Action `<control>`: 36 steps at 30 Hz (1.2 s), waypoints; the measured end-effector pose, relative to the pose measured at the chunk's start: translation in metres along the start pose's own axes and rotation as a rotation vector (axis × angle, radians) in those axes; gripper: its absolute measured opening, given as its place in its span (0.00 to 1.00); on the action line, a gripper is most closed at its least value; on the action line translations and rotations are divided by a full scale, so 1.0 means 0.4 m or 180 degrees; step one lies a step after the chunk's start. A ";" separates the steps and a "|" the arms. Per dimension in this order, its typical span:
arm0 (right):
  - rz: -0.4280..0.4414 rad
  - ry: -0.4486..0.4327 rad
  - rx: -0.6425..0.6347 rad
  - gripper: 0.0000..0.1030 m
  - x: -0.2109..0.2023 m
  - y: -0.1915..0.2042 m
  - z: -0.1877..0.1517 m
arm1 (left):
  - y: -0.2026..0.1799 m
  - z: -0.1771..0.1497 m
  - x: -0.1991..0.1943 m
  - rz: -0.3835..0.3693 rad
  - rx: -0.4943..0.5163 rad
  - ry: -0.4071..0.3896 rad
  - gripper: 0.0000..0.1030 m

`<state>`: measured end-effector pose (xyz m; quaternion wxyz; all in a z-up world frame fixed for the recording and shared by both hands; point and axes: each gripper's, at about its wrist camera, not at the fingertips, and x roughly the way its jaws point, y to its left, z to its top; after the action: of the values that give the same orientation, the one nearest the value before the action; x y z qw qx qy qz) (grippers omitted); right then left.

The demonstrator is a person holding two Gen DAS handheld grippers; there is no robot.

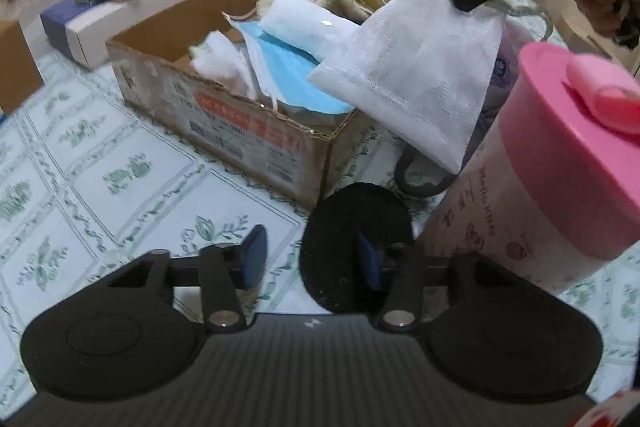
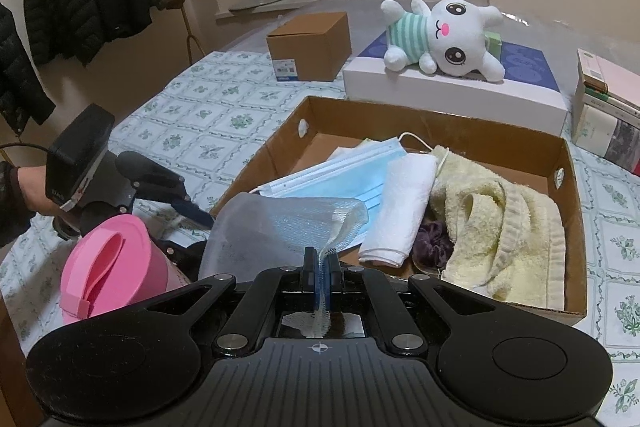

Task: Organize soft objects
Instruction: 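Grasp the dark grey pouch with the left gripper while the right gripper holds the bag over the box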

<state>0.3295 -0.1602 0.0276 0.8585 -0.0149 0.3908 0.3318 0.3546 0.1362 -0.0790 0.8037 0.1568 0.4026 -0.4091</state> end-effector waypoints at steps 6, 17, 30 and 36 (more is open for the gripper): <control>-0.0015 -0.0030 0.0039 0.02 -0.006 -0.005 0.000 | -0.006 -0.015 -0.031 0.0010 -0.0089 0.0074 0.11; 0.0016 -0.0126 0.0025 0.02 -0.037 0.020 0.005 | -0.017 -0.121 -0.177 0.0528 -0.0407 0.0102 0.11; -0.0050 -0.0158 0.0071 0.02 -0.063 0.013 -0.005 | -0.082 -0.140 -0.123 0.0741 -0.0390 0.0032 0.71; -0.0112 -0.0188 0.0116 0.02 -0.073 -0.002 -0.015 | -0.104 -0.131 -0.110 0.0925 -0.0299 0.0096 0.57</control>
<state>0.3121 -0.1789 0.0433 0.8755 0.0036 0.3709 0.3097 0.2796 0.1644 -0.0747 0.8548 0.1818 0.4064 -0.2667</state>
